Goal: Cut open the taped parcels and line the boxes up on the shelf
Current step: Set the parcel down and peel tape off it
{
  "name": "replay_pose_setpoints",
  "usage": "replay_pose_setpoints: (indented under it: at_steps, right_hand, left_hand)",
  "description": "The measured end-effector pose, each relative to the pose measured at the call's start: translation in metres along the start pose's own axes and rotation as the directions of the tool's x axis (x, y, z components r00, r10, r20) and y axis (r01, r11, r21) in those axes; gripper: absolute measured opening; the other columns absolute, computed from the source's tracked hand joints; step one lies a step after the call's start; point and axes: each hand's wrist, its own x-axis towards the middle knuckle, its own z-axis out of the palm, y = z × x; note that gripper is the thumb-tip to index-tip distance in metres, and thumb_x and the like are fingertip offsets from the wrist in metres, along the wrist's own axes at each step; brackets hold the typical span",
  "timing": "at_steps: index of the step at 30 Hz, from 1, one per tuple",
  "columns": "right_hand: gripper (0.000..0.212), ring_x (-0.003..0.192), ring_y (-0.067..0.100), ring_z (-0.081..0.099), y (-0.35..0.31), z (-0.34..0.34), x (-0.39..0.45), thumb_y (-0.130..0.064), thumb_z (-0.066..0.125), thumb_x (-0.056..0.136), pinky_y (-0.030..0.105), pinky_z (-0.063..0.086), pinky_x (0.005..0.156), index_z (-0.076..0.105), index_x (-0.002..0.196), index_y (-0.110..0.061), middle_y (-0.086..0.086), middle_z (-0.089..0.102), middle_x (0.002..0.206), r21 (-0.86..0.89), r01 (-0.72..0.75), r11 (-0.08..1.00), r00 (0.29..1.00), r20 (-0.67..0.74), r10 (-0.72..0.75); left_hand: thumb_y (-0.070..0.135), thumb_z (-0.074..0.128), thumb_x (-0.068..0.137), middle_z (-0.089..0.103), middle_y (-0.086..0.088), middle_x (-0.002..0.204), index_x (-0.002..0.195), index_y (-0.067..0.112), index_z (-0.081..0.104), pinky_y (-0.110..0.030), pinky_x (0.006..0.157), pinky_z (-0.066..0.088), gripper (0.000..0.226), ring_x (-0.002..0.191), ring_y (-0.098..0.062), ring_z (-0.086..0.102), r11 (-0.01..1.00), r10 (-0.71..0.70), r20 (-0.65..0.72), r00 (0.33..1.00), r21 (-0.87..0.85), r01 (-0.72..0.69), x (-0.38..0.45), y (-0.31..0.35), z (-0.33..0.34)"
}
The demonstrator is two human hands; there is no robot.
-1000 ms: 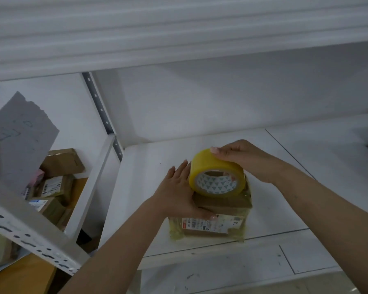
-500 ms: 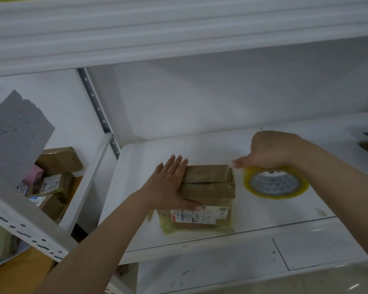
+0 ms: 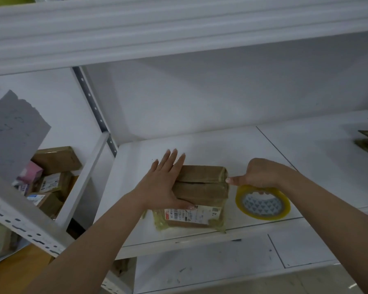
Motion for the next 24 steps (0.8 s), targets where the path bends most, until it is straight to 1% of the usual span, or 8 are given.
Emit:
replay_pose_setpoints:
  at_steps: [2,4,8,13,19,20,22,24]
  right_hand:
    - [0.074,0.032,0.006,0.055,0.003,0.003,-0.001,-0.083,0.057,0.067,0.024,0.046,0.054,0.061,0.057,-0.01,-0.001,0.06,0.041,0.056,0.006,0.998,1.0,-0.014,-0.005]
    - [0.074,0.033,0.007,0.056,0.006,0.006,-0.001,-0.083,0.058,0.068,0.02,0.043,0.048,0.062,0.057,-0.01,0.0,0.06,0.041,0.096,0.005,0.995,1.0,-0.025,-0.003]
    - [0.074,0.034,0.009,0.058,0.005,0.002,-0.002,-0.083,0.059,0.065,0.015,0.039,0.039,0.063,0.055,-0.01,0.001,0.061,0.041,0.149,0.037,0.988,0.998,-0.062,-0.028]
    - [0.079,0.036,0.013,0.06,0.0,-0.012,0.0,-0.093,0.053,0.041,0.02,0.042,0.045,0.058,0.045,-0.015,0.005,0.062,0.043,0.306,0.09,0.948,0.981,-0.191,-0.031]
    - [0.08,0.064,0.021,0.067,-0.006,0.016,0.017,-0.085,0.061,0.06,0.028,0.048,0.056,0.065,0.073,-0.007,0.009,0.067,0.07,0.262,-0.012,0.965,0.99,-0.133,0.048]
    - [0.079,0.064,0.021,0.066,-0.006,0.016,0.018,-0.085,0.062,0.06,0.027,0.047,0.055,0.065,0.074,-0.007,0.01,0.067,0.071,0.27,-0.015,0.963,0.99,-0.134,0.053]
    - [0.082,0.063,0.02,0.065,-0.007,0.012,0.018,-0.087,0.061,0.054,0.025,0.044,0.052,0.066,0.073,-0.007,0.009,0.066,0.07,0.27,-0.009,0.963,0.99,-0.131,0.046]
    - [0.091,0.062,0.019,0.065,-0.007,0.01,0.017,-0.091,0.056,0.042,0.024,0.043,0.05,0.066,0.073,-0.006,0.009,0.066,0.07,0.267,-0.009,0.964,0.991,-0.126,0.044]
  left_hand:
    - [0.084,0.052,0.07,-0.024,0.008,0.158,0.154,0.027,-0.013,-0.046,0.121,-0.012,0.121,0.145,-0.015,-0.029,0.988,0.105,-0.075,0.992,0.117,-0.096,-0.006,0.004,-0.002]
    - [0.075,0.05,0.08,-0.016,0.011,0.158,0.156,0.027,-0.005,-0.045,0.122,-0.006,0.105,0.146,-0.011,-0.022,0.961,0.196,-0.01,0.98,0.199,-0.19,-0.008,0.013,0.002]
    - [0.048,0.05,0.097,-0.004,0.01,0.163,0.155,0.027,0.0,-0.032,0.123,0.005,0.08,0.146,-0.005,-0.013,0.966,0.182,0.014,0.983,0.184,-0.181,-0.005,0.018,0.003]
    - [0.043,0.052,0.097,-0.009,0.02,0.155,0.154,0.032,0.005,-0.033,0.122,0.007,0.075,0.145,-0.005,-0.014,0.971,0.173,-0.101,0.98,0.187,-0.152,0.012,0.006,-0.011]
    - [0.046,0.06,0.091,0.001,0.02,0.161,0.154,0.037,0.004,-0.044,0.122,0.006,0.085,0.15,-0.011,-0.007,0.992,0.103,-0.008,0.995,0.074,-0.102,0.024,0.001,0.008]
    - [0.049,0.064,0.087,0.003,0.017,0.162,0.155,0.035,0.005,-0.045,0.122,0.003,0.091,0.15,-0.011,-0.006,0.993,0.118,-0.037,0.992,0.037,-0.116,0.023,-0.002,0.008]
    - [0.055,0.07,0.08,0.012,0.012,0.162,0.155,0.03,0.014,-0.045,0.122,0.003,0.097,0.149,-0.006,-0.001,0.963,0.07,-0.197,0.978,-0.242,-0.118,0.017,-0.01,0.007]
    - [0.065,0.067,0.077,0.024,0.011,0.157,0.153,0.028,0.025,-0.037,0.12,0.015,0.095,0.142,0.001,0.012,0.841,-0.174,-0.371,0.912,-0.538,-0.058,0.005,-0.023,0.008]
